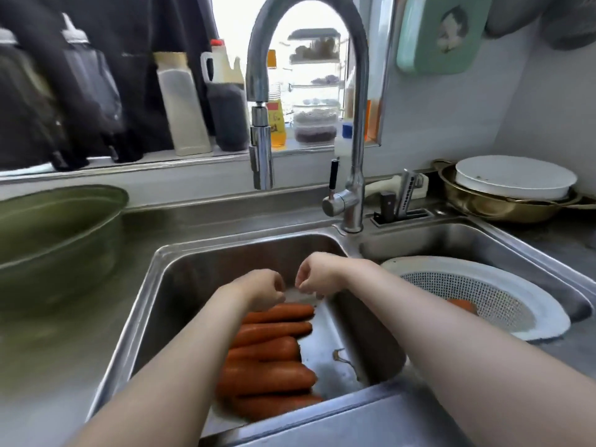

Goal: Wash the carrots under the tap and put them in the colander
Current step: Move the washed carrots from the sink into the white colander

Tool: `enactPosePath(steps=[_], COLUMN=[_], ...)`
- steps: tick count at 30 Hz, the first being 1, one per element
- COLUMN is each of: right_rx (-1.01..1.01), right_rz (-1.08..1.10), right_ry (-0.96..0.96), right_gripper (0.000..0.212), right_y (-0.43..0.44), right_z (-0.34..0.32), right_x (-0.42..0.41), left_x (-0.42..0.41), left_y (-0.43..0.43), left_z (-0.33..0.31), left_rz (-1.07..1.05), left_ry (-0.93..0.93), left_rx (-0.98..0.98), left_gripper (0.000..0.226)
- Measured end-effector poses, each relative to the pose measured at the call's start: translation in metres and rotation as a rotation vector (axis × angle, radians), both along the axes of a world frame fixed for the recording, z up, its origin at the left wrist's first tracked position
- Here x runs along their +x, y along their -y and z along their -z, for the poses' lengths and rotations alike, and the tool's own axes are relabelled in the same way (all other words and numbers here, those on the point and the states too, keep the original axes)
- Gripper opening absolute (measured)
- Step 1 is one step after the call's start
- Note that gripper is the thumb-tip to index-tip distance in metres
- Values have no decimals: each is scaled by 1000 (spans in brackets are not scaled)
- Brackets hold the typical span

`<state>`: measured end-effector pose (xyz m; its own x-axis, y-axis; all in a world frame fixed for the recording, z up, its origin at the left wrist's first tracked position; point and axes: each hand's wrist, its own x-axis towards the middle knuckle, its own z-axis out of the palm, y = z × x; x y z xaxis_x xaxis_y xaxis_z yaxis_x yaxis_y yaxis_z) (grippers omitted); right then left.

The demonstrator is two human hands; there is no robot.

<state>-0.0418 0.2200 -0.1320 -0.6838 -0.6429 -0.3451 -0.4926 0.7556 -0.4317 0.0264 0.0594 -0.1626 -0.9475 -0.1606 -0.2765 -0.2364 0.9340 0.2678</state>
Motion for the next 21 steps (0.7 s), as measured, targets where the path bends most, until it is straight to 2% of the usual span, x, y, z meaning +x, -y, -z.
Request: enactPosePath(steps=[4, 8, 11, 15, 17, 19, 21], right_rx=[175, 418, 422, 432, 452, 447, 392], right_rz=[-86, -178, -169, -108, -129, -171, -195], right_ry=[-2, -39, -20, -3, -12, -19, -2], right_gripper=[39, 24, 26, 54, 61, 54, 37], right_y=[40, 59, 65, 68, 69, 68, 65], right_z=[38, 80, 94, 105, 111, 109, 103], right_x=[5, 9, 11, 4, 3, 4, 6], left_x=[17, 19, 15, 13, 13, 15, 18], left_y=[28, 41, 47, 49, 45, 41, 41], left_z=[25, 42, 53, 61, 60, 59, 57], left_rz=[-56, -56, -50, -54, -44, -16, 5], left_ry=[120, 194, 143, 138, 120, 117, 128], left_rx=[43, 47, 32, 36, 26, 29, 33], left_gripper=[58, 63, 66, 77, 78, 74, 69])
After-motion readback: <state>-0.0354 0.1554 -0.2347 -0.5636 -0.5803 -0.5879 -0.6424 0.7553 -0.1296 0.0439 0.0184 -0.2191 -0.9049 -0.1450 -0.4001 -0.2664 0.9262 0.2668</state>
